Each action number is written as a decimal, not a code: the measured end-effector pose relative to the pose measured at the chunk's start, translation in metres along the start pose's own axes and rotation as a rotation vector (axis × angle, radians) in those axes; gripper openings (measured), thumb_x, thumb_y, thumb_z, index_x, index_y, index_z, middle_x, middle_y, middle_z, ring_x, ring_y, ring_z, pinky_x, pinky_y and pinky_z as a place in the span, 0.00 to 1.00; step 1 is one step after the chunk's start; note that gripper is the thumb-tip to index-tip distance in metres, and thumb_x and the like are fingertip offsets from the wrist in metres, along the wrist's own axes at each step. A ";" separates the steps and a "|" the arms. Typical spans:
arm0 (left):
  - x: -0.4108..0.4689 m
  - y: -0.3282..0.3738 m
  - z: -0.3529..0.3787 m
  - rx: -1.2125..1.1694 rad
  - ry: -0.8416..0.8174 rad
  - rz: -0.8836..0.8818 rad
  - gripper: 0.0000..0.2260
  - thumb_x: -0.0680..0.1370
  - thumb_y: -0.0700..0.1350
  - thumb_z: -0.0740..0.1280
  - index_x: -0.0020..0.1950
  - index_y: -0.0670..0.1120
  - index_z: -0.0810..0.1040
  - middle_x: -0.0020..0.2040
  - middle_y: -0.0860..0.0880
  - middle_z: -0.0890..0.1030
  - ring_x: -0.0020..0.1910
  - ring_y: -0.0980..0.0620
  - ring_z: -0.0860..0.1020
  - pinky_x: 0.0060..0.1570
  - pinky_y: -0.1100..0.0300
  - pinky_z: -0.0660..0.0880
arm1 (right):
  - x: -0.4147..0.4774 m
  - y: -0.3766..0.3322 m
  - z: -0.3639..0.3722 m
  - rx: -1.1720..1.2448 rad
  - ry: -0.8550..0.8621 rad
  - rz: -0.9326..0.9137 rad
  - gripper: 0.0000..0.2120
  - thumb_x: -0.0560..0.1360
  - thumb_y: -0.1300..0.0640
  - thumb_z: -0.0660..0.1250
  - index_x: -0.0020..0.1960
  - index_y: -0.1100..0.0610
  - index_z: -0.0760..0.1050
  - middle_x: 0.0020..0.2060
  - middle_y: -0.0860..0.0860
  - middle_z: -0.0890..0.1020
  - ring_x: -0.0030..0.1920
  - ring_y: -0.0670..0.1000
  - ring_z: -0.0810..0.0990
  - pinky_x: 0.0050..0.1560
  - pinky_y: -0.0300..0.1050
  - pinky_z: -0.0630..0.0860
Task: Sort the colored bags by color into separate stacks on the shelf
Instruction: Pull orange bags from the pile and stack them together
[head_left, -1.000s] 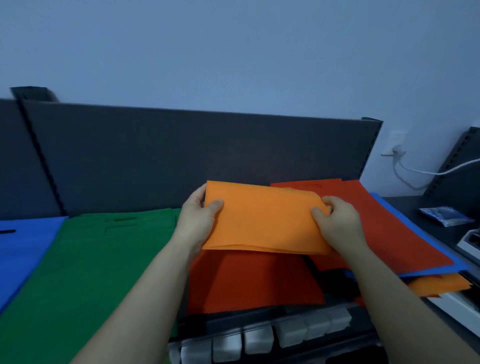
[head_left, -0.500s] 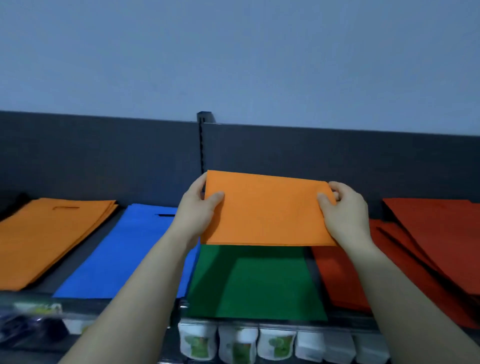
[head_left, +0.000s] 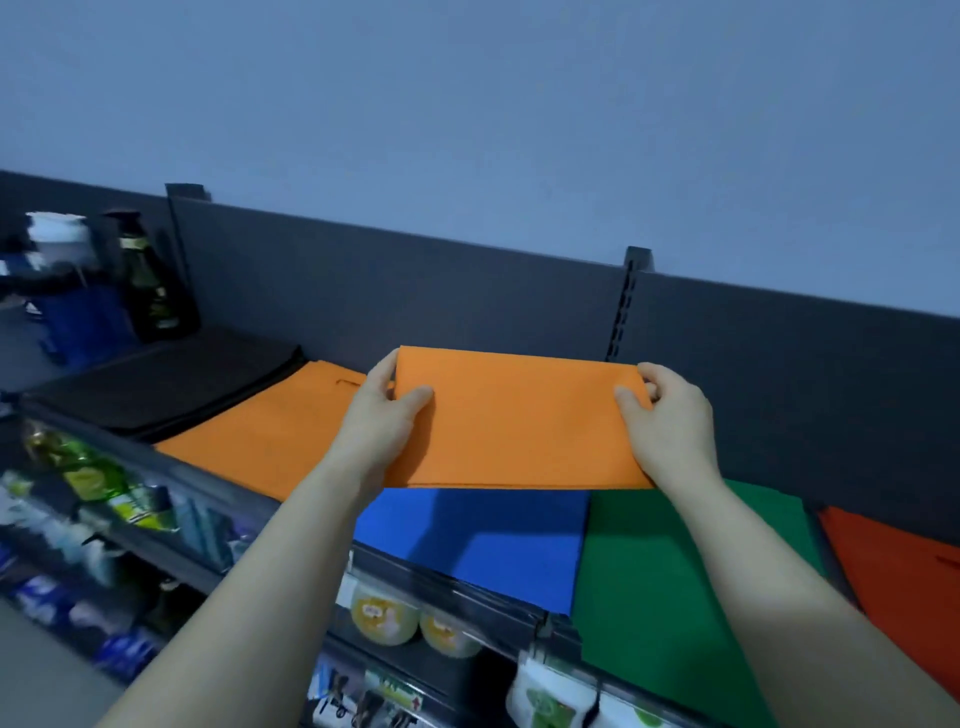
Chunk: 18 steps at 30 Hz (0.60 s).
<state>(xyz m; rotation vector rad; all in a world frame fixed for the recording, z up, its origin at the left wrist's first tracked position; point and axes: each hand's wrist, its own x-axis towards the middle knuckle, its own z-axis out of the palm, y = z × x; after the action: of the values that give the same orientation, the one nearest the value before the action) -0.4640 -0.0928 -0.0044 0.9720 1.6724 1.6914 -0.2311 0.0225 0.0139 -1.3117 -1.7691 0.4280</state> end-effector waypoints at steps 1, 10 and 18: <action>0.004 -0.001 -0.010 0.012 0.002 0.003 0.19 0.80 0.46 0.63 0.69 0.60 0.68 0.58 0.51 0.78 0.53 0.48 0.79 0.52 0.52 0.77 | 0.001 -0.007 0.009 0.017 -0.007 -0.001 0.19 0.77 0.54 0.64 0.67 0.56 0.73 0.57 0.54 0.81 0.58 0.54 0.78 0.58 0.52 0.76; 0.073 -0.003 -0.094 0.041 -0.019 0.016 0.12 0.80 0.45 0.62 0.60 0.59 0.75 0.53 0.53 0.81 0.49 0.51 0.80 0.45 0.55 0.77 | 0.017 -0.073 0.096 0.079 -0.007 0.006 0.21 0.78 0.53 0.63 0.70 0.56 0.70 0.62 0.53 0.78 0.61 0.52 0.76 0.60 0.47 0.74; 0.150 0.017 -0.168 0.108 -0.135 0.141 0.19 0.79 0.49 0.63 0.68 0.63 0.68 0.59 0.57 0.78 0.54 0.52 0.80 0.52 0.50 0.78 | 0.017 -0.132 0.157 0.120 0.152 0.057 0.19 0.78 0.53 0.63 0.67 0.55 0.72 0.56 0.51 0.81 0.56 0.51 0.78 0.55 0.48 0.76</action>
<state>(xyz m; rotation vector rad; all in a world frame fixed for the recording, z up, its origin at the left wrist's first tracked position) -0.6855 -0.0705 0.0361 1.2539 1.6531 1.5977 -0.4367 0.0206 0.0251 -1.2778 -1.5603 0.4468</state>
